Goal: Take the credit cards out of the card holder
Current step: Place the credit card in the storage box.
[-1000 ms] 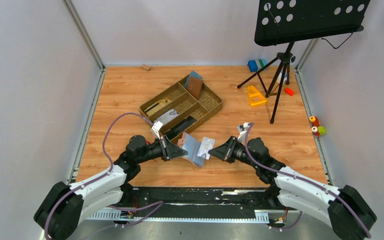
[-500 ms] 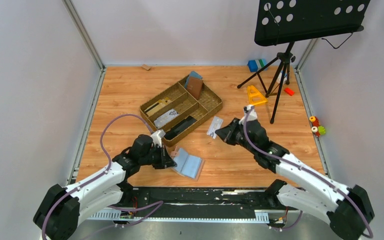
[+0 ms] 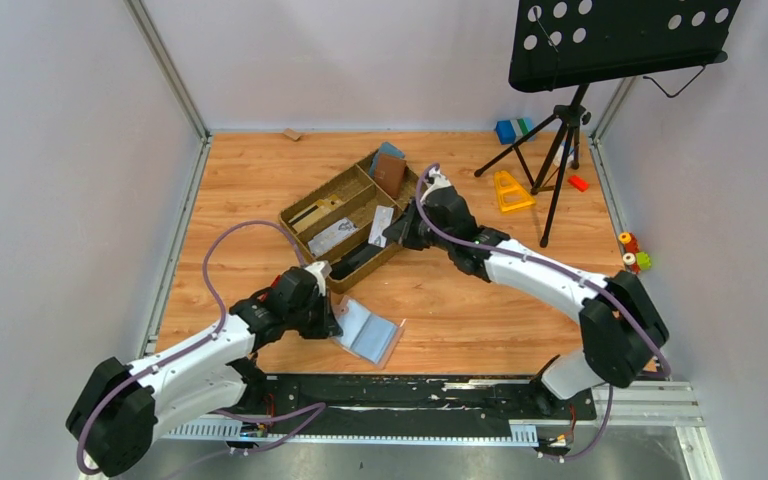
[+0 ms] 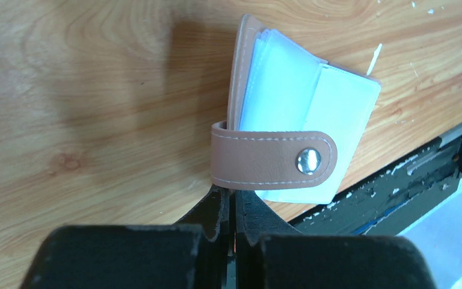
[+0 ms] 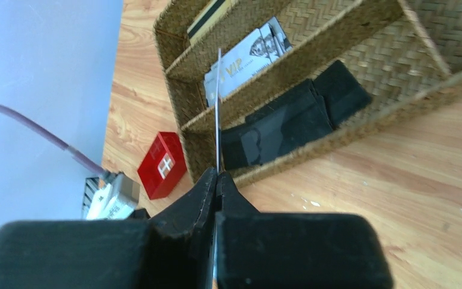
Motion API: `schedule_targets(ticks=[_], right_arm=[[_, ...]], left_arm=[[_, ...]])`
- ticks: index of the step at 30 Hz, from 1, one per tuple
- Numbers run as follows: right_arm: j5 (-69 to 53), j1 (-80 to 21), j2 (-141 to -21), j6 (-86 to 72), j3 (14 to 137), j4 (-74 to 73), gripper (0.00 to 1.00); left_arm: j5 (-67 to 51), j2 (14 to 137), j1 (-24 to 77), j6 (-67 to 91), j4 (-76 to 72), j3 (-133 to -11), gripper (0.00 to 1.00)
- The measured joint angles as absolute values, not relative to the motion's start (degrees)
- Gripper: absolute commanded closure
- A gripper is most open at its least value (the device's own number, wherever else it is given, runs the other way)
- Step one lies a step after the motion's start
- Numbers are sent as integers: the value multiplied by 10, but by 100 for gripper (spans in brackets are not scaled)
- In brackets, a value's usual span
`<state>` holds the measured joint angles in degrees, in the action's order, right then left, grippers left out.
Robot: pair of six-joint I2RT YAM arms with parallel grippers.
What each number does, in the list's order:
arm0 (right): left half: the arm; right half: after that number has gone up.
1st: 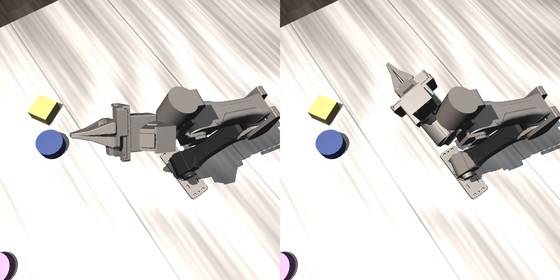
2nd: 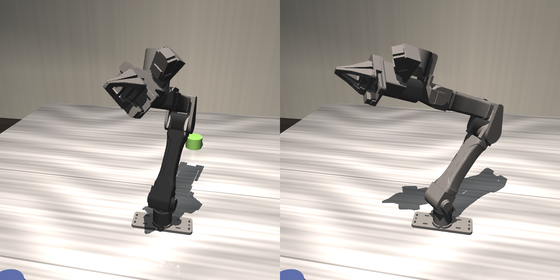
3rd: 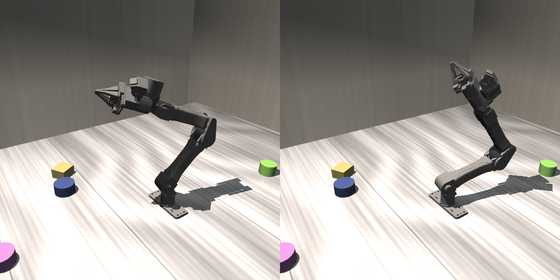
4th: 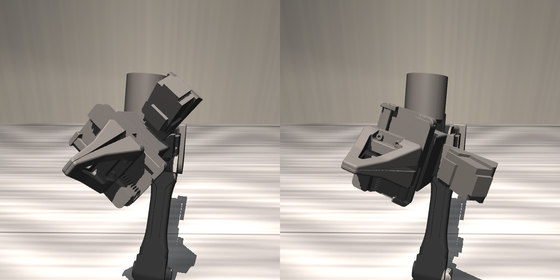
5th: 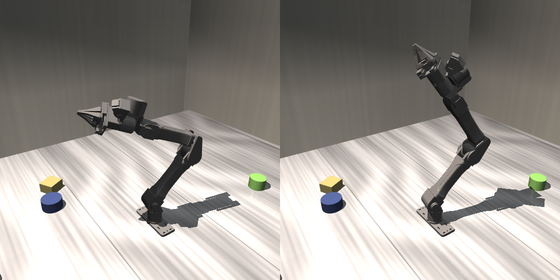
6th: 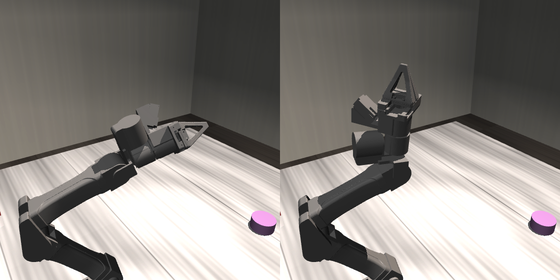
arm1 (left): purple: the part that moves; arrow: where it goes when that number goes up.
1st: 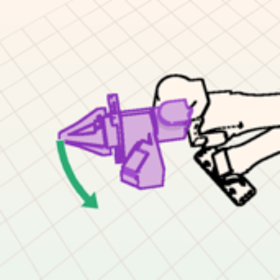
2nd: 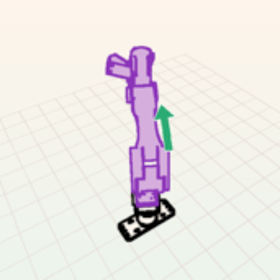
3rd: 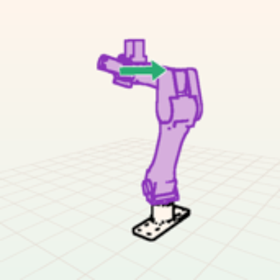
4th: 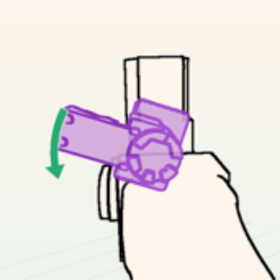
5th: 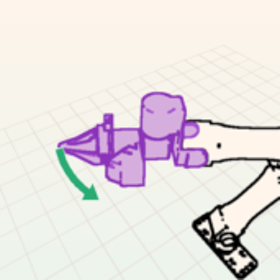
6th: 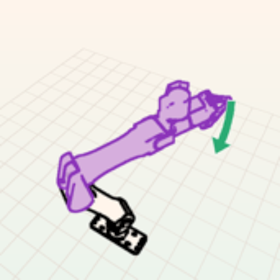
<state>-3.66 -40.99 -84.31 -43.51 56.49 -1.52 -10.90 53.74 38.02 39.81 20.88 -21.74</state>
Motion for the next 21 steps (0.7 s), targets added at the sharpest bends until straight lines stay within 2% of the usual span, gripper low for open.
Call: schedule_targets(ticks=[7,13,21], right_arm=[[-45,-410,-922,-496,601,44,100],[10,-419,-991,-541,687,55,100],[41,-430,-1112,-571,809,59,100]], left_arm=[[-63,460,380,461,180,-148,100],[17,371,382,511,216,-134,100],[73,352,382,528,256,-129,100]])
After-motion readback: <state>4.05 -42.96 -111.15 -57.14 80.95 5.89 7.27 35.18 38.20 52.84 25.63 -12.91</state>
